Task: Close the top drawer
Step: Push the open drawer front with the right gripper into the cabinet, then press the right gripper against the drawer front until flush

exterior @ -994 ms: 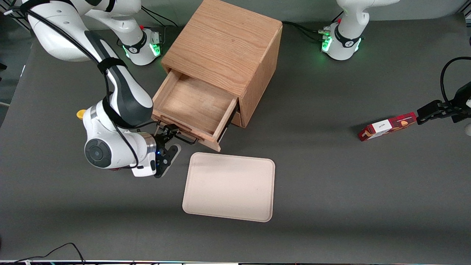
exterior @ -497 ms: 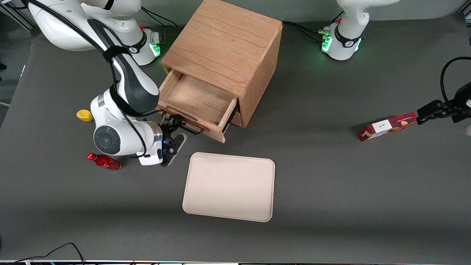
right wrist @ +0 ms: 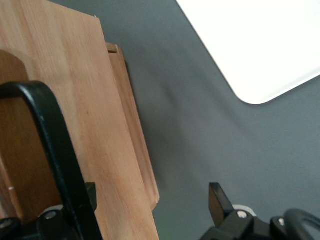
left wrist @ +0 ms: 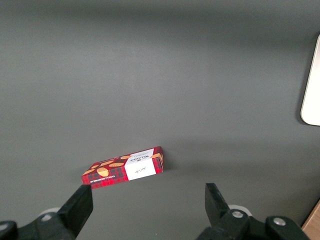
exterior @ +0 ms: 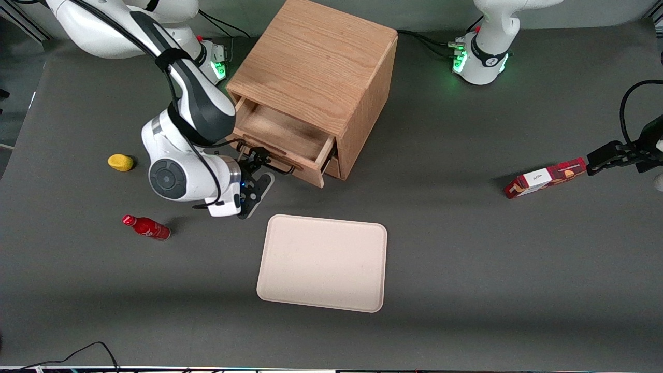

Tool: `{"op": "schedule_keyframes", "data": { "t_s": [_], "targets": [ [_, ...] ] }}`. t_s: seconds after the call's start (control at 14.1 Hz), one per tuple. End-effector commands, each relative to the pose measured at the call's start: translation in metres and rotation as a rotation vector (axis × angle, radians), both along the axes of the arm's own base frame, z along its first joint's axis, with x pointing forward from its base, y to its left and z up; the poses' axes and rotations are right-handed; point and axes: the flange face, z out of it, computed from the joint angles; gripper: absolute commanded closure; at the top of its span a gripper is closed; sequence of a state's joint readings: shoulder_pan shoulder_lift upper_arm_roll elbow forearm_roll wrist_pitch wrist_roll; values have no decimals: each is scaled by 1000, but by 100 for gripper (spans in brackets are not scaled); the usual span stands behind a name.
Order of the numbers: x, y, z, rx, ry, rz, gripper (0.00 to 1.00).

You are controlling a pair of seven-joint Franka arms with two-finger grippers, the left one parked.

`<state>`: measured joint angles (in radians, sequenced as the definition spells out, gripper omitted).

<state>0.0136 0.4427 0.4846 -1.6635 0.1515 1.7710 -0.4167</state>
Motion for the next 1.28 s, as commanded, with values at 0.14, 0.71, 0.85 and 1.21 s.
{"op": "schedule_keyframes", "data": {
  "t_s": [0.14, 0.71, 0.85, 1.21],
  "targets": [
    [-36, 19, 4, -21, 15, -14, 0],
    [-66, 52, -3, -43, 35, -31, 0],
    [-68, 53, -6, -47, 40, -33, 0],
    [-72, 55, -5, -51, 40, -28, 0]
  ]
}}
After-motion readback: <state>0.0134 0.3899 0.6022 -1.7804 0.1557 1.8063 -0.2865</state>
